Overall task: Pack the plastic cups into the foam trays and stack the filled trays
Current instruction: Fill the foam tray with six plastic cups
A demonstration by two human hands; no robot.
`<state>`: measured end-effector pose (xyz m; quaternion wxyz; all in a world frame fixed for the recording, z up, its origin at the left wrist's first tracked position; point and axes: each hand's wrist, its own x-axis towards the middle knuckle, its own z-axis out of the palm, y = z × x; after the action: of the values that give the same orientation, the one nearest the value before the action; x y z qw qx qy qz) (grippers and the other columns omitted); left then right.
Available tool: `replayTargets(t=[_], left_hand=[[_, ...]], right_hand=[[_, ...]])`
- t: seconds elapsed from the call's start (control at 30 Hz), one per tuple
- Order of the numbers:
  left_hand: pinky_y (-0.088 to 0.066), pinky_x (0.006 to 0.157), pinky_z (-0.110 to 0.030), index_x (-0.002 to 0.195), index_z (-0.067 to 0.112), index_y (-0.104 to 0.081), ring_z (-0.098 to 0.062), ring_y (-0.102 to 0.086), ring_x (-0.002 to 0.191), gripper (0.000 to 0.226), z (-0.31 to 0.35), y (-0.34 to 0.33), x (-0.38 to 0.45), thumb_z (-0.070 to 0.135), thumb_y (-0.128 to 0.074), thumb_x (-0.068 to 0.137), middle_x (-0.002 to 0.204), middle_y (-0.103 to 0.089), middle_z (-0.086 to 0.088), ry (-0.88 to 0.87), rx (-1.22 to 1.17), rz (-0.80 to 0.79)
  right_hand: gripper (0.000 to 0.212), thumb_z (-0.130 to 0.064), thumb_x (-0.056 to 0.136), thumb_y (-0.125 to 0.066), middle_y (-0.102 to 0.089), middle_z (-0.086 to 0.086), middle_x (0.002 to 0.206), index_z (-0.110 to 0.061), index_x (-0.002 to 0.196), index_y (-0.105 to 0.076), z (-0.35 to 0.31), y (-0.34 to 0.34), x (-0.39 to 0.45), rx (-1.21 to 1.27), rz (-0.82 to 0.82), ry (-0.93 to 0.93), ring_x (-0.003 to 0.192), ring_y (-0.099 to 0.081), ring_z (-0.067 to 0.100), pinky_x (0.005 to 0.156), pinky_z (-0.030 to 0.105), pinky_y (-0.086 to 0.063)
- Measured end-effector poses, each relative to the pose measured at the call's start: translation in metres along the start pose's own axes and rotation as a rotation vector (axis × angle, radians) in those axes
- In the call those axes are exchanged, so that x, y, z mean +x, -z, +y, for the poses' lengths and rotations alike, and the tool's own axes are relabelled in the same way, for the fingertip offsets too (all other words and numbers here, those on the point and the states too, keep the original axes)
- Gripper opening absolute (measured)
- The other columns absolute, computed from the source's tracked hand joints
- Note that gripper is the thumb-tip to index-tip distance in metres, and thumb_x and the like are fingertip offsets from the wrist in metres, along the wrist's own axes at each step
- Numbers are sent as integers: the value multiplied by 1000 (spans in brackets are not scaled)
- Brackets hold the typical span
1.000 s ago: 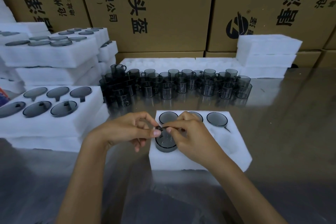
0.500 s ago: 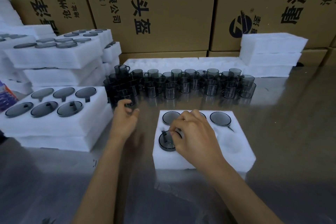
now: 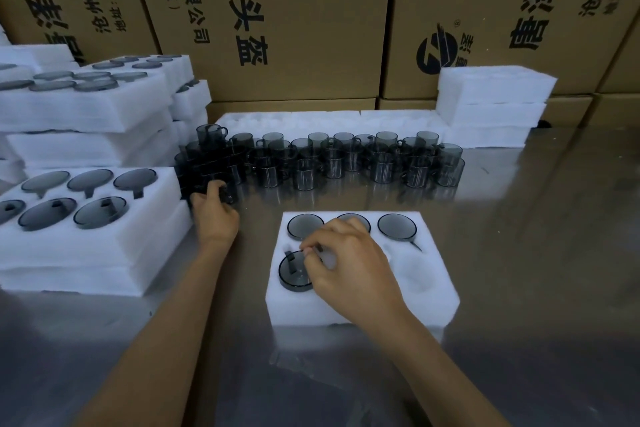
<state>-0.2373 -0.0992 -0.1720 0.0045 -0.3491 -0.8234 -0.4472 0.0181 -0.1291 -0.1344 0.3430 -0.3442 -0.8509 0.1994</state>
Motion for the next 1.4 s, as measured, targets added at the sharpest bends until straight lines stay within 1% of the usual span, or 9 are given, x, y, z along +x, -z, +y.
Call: replayTargets(t=[0.23,0.33,0.43,0.53,0.77,1.03,1.17,1.27,1.4], left_hand=[[-42,91,-37,111,4,-63,-39,-47,101,22,-4,-2,-6,0,-61,90,120,-39,-23,-180,149,30],[-44,98,-38,106,7,-62,-34,-49,112,16,-2,-2,-18,10,-67,91,131,-39,-21,-251,70,13],[-42,83,-8,89,14,-58,-1,-49,90,15,5,1,-36,13,-73,87,129,-50,-6,-368,-87,22],[-38,73,-2,79,21,-55,1,-50,84,24,27,8,-57,16,-79,80,109,-51,12,-411,-227,56],[-36,81,-1,114,41,-49,8,-50,103,53,103,40,-96,48,-81,72,109,-50,13,-440,-449,76],[-45,79,-6,108,32,-66,6,-59,95,45,128,42,-126,61,-71,74,109,-51,14,-339,-429,-143],[-48,71,-7,112,28,-72,4,-64,92,44,140,42,-141,58,-60,83,111,-61,15,-372,-563,-315],[-53,67,-15,113,23,-73,-1,-68,86,21,140,43,-142,28,-61,96,104,-69,13,-348,-605,-404],[-57,65,-20,112,21,-71,-14,-71,79,20,135,50,-129,15,-66,93,93,-72,0,-275,-666,-478]], right_hand=[[14,-21,90,-60,-61,-15,86,-22,92,-74,4,1,3,90,1,-37,100,-42,1,79,22,-46],[14,-21,90,-60,-64,-14,86,-24,89,-74,7,2,5,130,-5,-68,98,-46,1,80,23,-47],[15,-19,90,-60,-64,-16,86,-25,91,-74,8,3,5,179,-21,-92,98,-49,3,81,19,-45],[17,-20,91,-62,-65,-20,91,-29,98,-74,9,6,5,265,1,-123,97,-54,3,82,15,-44],[31,-20,91,-59,-64,-26,106,-37,116,-67,2,17,-1,437,111,-54,104,-58,5,83,13,-46],[51,-31,90,-67,-61,-18,113,-42,131,-39,7,27,-3,473,135,-68,105,-61,5,81,24,-54],[52,-28,84,-77,-68,-17,113,-36,129,-51,15,46,4,590,133,-147,105,-65,-1,84,16,-51],[44,-19,78,-84,-73,-17,97,-24,116,-62,28,72,7,684,17,-174,91,-68,-3,76,13,-49],[47,-27,79,-84,-70,-19,106,-28,117,-57,37,91,3,522,-213,-143,106,-65,1,94,24,-48]])
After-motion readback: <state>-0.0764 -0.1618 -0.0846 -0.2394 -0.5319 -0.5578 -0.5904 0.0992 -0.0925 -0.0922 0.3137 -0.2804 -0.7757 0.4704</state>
